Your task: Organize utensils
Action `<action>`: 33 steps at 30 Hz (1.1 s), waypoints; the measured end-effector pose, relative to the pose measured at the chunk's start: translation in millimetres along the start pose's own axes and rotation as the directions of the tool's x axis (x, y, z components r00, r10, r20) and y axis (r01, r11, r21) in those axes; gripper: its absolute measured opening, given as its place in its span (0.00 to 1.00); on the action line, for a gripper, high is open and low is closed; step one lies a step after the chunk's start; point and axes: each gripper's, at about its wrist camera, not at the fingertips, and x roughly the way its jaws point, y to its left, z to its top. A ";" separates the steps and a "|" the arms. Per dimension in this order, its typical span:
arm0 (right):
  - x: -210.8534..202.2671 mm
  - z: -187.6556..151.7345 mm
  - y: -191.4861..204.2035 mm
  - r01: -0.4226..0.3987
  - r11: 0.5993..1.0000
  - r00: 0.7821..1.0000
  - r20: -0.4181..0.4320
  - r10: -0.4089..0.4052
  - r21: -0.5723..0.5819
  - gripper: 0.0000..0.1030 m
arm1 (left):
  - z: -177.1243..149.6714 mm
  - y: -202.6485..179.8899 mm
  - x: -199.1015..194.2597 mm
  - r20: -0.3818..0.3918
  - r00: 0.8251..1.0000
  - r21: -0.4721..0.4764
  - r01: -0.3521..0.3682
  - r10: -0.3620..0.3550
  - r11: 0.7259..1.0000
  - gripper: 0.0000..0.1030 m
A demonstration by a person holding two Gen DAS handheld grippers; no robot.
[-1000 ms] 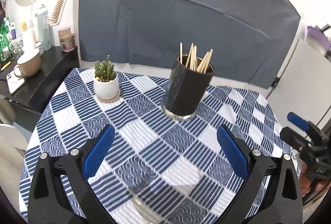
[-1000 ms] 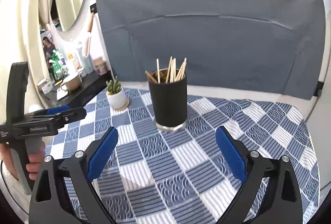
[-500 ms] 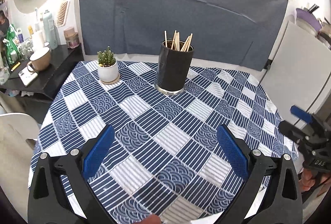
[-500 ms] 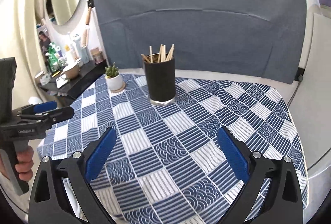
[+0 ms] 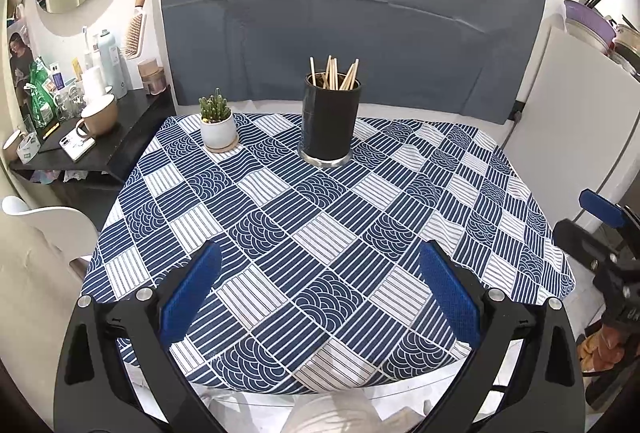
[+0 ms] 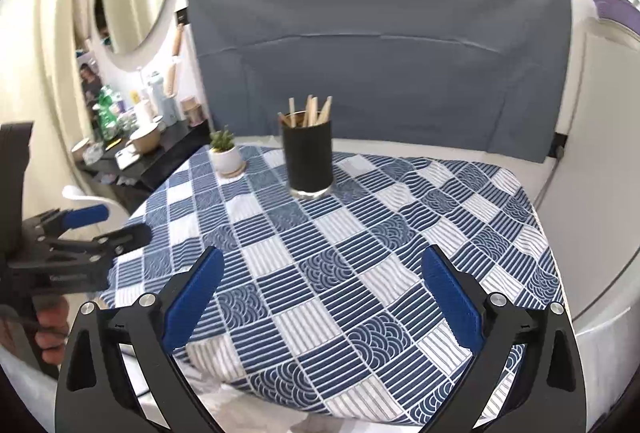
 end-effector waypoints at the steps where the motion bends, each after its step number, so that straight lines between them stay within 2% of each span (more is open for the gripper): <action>1: -3.5 -0.2 2.7 0.008 1.000 1.000 0.011 -0.008 -0.019 0.92 | 1.0 -1.2 -2.3 0.005 1.000 -0.004 -0.002 0.002 1.000 0.94; 5: -10.3 0.1 10.9 0.030 0.997 0.999 0.035 -0.028 -0.069 0.92 | 5.5 -9.2 -11.3 0.032 0.999 0.008 -0.026 0.026 1.000 0.94; 10: -8.8 -1.6 5.9 0.049 0.998 0.999 0.000 -0.049 -0.026 0.92 | 9.6 -17.2 -21.7 0.041 0.999 0.010 -0.016 0.016 1.000 0.94; 12: -8.2 -3.7 5.3 0.050 0.999 0.999 -0.011 -0.050 -0.019 0.92 | 8.8 -20.4 -23.4 0.048 0.998 0.032 -0.046 0.044 0.998 0.94; 20: -8.8 -8.2 2.6 0.081 0.997 0.996 -0.028 -0.081 -0.001 0.92 | 2.1 -14.4 -22.5 0.017 0.997 -0.007 -0.069 0.069 0.998 0.94; 33: -11.1 -2.4 0.6 0.087 0.996 0.996 -0.026 -0.088 -0.010 0.92 | 7.4 -20.5 -23.2 0.008 0.998 0.010 -0.064 0.064 0.998 0.94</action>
